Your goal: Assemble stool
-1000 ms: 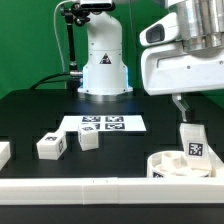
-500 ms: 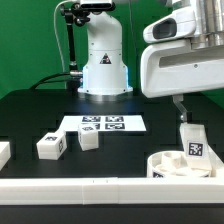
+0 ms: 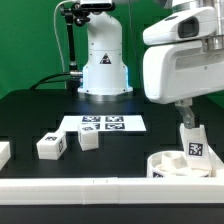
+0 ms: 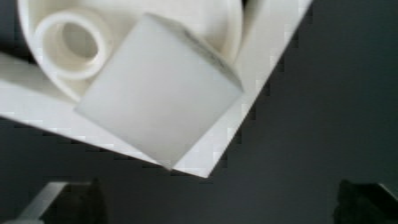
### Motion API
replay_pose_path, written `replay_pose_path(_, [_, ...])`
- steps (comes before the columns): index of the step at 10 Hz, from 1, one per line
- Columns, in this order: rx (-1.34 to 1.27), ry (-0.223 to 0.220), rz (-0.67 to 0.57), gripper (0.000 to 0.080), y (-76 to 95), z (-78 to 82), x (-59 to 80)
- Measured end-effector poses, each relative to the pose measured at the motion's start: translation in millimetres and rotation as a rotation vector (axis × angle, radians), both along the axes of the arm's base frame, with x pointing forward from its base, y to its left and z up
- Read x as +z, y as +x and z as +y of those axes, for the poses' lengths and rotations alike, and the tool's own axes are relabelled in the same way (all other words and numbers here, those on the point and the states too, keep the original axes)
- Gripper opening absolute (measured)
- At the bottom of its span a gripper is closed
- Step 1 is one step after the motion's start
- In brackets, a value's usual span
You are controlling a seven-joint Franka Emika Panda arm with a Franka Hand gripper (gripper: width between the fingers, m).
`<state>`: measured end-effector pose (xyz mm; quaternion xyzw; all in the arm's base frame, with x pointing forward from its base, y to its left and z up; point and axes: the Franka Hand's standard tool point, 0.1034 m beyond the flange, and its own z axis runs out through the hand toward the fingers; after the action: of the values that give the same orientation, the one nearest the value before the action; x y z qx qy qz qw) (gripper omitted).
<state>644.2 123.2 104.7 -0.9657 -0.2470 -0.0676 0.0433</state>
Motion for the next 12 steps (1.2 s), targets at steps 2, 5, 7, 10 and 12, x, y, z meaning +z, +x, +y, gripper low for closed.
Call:
replay_pose_path(2, [0.099,-0.014,-0.012,0.0649,0.4,-2.2,0.0])
replay_pose_path(5, [0.281,-0.054,-0.033,0.0649,1.0,-6.6,-0.6])
replay_pose_path(7, [0.455,-0.090,-0.042,0.0649,-5.1,-10.8,-8.2])
replay_pose_path(10, [0.635,-0.120,-0.047,0.0649,-11.6,-18.6,-16.8])
replay_pose_path(12, [0.622,-0.122,-0.050,0.0649,-13.7,-19.5,-24.9])
